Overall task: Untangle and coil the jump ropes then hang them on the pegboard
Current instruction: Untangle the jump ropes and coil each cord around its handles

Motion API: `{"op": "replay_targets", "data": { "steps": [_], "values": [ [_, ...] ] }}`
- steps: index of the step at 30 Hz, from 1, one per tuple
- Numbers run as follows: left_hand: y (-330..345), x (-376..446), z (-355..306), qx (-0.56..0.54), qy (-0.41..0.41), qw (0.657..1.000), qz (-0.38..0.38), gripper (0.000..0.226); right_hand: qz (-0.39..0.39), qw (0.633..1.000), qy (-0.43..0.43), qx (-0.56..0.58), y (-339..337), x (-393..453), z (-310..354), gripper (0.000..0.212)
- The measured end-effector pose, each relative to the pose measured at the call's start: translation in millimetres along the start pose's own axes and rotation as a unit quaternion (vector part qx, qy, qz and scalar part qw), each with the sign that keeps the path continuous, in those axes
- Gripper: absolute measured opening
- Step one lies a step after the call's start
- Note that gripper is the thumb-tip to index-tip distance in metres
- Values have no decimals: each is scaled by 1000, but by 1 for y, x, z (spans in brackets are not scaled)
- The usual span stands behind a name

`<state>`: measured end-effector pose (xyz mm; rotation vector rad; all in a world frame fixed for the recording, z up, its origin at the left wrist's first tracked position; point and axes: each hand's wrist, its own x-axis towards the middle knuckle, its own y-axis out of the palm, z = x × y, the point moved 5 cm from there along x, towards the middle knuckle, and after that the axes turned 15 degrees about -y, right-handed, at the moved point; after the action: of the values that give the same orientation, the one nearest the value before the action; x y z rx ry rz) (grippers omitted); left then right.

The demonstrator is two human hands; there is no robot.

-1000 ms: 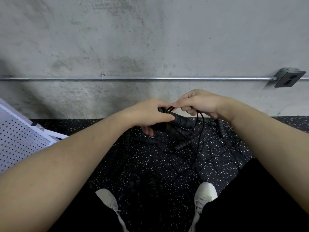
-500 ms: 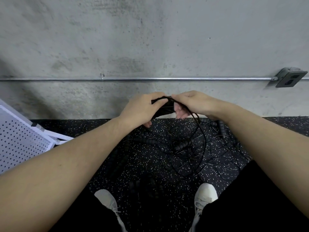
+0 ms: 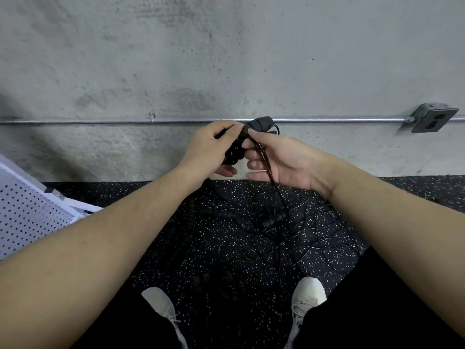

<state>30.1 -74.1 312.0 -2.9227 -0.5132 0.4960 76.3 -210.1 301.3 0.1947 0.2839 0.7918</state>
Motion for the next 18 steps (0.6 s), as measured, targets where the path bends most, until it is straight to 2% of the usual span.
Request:
{"op": "replay_targets", "data": {
  "steps": [4,8,13,15,18],
  "values": [
    [0,-6,0,-54,-19,998,13,17,-26,997,-22,-67,-4,1,3,27],
    [-2,-8,-2,-117,-34,992,8,20,-48,984,-56,-161,4,-2,8,39],
    [-3,-11,-3,-181,-67,981,7,22,-113,932,-82,-335,-6,0,15,53],
    [-2,-11,-2,-202,-84,976,11,26,-120,936,-76,-322,-8,1,15,56],
    [0,-11,-2,-239,-119,963,36,27,-117,958,-98,-244,-6,1,14,46]
  ]
}}
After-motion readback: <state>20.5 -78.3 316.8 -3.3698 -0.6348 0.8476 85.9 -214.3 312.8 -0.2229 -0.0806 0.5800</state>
